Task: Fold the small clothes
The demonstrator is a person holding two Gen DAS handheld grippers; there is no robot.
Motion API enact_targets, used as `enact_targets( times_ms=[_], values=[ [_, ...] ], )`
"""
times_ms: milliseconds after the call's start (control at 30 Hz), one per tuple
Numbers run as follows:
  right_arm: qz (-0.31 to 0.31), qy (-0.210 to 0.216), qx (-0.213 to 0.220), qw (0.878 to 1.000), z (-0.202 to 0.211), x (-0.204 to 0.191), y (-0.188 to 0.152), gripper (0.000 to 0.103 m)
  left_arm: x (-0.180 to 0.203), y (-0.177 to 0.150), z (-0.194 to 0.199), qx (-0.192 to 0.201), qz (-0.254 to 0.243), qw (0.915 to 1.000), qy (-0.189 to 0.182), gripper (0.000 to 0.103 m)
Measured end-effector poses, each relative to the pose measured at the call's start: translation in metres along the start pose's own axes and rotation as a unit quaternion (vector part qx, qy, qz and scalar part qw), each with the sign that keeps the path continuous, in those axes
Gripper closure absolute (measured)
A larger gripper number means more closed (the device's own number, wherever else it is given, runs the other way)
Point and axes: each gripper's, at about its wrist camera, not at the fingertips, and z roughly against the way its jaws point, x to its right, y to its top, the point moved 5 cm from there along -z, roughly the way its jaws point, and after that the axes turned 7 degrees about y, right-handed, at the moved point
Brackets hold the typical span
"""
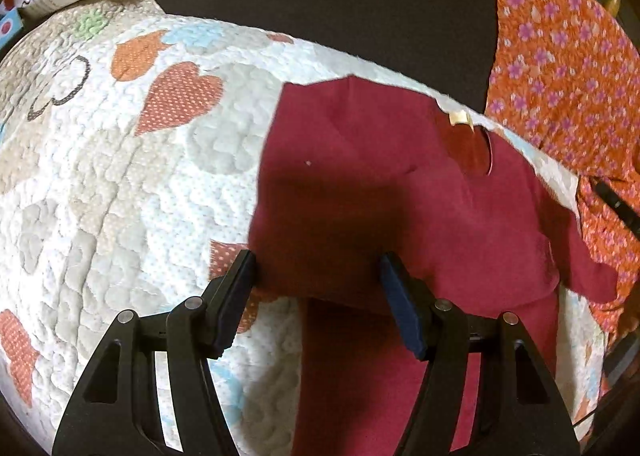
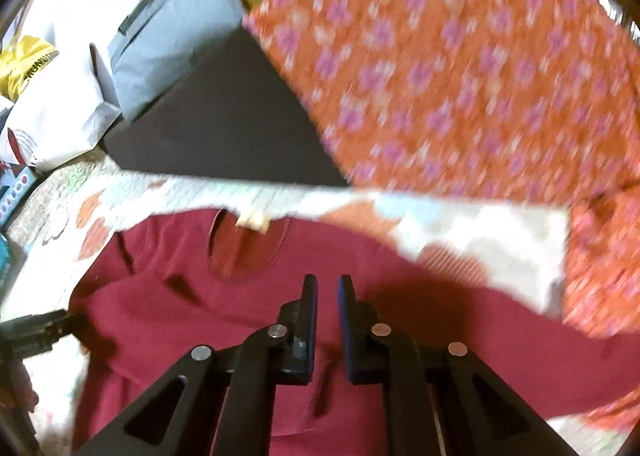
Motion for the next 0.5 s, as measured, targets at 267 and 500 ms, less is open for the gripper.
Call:
enact_targets(
  times_ms=[267, 500],
  values=[
    [-0.091, 0.075, -0.097, 0.988, -0.024, 0.024, -0.061, 0.061, 0.008, 0.002, 0.000, 0.004, -0.012, 0.9999, 0.003, 0.039],
    [-0.111, 0.112, -0.136, 0.978, -0.061, 0.006, -0.087, 0.085, 0.006, 0.003, -0.002, 0.002, -0.005, 1.0000, 0.002, 0.039]
  ],
)
